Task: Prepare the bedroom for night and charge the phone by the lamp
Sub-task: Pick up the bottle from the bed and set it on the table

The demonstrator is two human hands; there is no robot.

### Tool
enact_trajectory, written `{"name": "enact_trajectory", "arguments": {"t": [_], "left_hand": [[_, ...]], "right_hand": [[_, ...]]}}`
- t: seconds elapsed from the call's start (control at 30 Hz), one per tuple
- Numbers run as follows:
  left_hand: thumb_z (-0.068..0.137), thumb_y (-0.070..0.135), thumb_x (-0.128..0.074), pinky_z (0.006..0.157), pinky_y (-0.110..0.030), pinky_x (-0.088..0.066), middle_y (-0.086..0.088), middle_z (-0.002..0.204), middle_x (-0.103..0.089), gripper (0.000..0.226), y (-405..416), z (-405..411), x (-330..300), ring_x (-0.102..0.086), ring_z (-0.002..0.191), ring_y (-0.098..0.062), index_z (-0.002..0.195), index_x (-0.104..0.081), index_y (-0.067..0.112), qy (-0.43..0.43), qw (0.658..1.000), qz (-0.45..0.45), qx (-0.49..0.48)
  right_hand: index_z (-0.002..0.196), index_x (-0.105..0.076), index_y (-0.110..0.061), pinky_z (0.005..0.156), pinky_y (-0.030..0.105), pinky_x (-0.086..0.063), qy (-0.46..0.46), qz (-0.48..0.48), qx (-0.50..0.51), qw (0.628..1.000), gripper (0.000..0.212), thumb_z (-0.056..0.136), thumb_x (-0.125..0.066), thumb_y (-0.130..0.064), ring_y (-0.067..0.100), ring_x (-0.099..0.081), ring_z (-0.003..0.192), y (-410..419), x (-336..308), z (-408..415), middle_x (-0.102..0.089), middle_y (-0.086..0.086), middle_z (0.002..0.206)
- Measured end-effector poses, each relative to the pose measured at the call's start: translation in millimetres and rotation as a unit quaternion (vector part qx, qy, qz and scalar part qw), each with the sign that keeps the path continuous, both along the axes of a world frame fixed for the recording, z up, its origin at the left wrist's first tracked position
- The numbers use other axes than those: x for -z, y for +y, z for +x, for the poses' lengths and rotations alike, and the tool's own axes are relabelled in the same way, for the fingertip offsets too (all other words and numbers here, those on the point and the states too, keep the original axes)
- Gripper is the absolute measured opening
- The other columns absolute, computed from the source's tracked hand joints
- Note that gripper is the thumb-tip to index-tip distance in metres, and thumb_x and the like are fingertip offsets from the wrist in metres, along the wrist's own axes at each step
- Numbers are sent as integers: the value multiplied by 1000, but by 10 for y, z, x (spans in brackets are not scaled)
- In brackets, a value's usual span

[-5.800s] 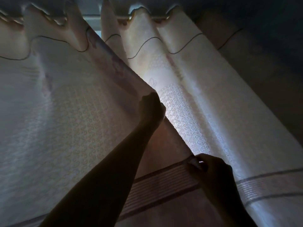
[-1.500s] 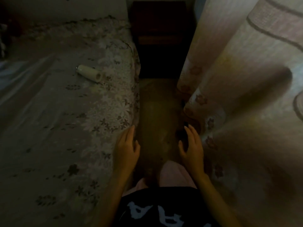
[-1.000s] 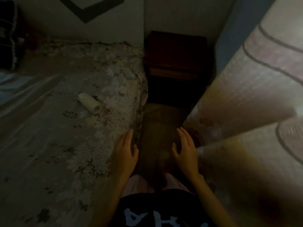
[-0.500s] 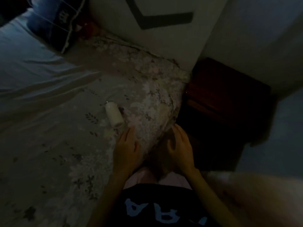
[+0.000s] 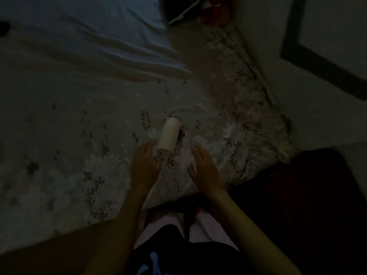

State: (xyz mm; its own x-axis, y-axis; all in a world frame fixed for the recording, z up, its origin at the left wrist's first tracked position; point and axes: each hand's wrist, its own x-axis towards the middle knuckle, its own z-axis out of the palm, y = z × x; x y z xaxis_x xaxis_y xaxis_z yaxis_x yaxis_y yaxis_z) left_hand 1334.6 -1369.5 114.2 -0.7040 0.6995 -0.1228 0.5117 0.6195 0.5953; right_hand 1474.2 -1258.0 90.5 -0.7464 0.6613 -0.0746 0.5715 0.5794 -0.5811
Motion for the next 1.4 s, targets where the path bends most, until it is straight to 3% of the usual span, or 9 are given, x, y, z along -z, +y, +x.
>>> {"name": "enact_trajectory", "arguments": {"t": [0.13,0.3,0.53,0.83,0.93,1.03,1.13,1.27,1.4], "left_hand": [[80,25,-43,96,-40,-38,-24,127,-52,55,196,-107,285,-48,115,-39,129,-45,0,-53,997,-9,-55],[72,24,-46,94,-35,-36,-22,132,-48,66,506,-356,828,-47,117,-36,132,-40,0,-183,978,-25,-93],[71,29,-71,88,-34,-42,-13,132,-50,76,746,-552,1543,-49,116,-28,135,-36,11,-282,950,-27,-130],[43,49,-70,80,-36,-51,-5,114,-61,90,806,-562,1527,-58,96,-18,125,-49,18,-311,932,12,-183],[49,40,-77,75,-28,-48,-1,108,-59,82,790,-558,1369,-56,92,-13,122,-50,16,-304,938,26,-165],[58,23,-86,72,-26,-49,-9,112,-62,71,804,-538,1172,-58,91,-15,119,-52,12,-279,949,49,-140],[58,18,-86,68,-18,-49,-6,110,-59,70,882,-487,898,-57,89,-12,118,-50,11,-264,957,72,-95],[57,16,-87,69,-19,-51,3,105,-54,72,1044,-382,528,-53,86,2,118,-49,12,-251,961,117,-8],[56,20,-87,74,-29,-52,0,111,-52,76,1314,-181,197,-55,95,-13,118,-46,11,-267,949,132,100]], "right_hand": [[131,-42,-1,98,31,-34,-31,-92,-47,994,50,84,-57,-10,34,-44,122,370,327,-406,-47,21,133],[123,-52,-10,75,27,-42,0,-241,20,970,39,85,-59,-10,22,-59,98,626,841,-932,-63,12,116],[105,-58,-3,54,20,-44,38,-476,205,854,18,91,-48,-9,9,-52,70,843,1512,-1390,-57,-1,78],[105,-60,5,58,25,-53,52,-523,239,816,28,84,-63,-14,21,-62,80,875,1540,-1466,-63,16,97],[104,-62,0,75,41,-53,60,-534,247,807,27,81,-67,-15,29,-62,94,899,1367,-1421,-64,20,105],[111,-59,-2,70,32,-52,97,-553,251,789,33,81,-67,-12,22,-61,91,932,1054,-1319,-63,15,107],[123,-52,-6,67,23,-52,163,-547,268,776,47,79,-68,-7,17,-61,91,959,678,-1166,-63,10,106],[119,-56,-6,90,41,-51,241,-485,296,787,47,75,-71,-5,24,-61,103,1001,174,-858,-64,13,114],[113,-60,-9,88,43,-52,297,-404,335,798,42,74,-73,-8,24,-62,103,1054,-306,-430,-64,14,114]]}}
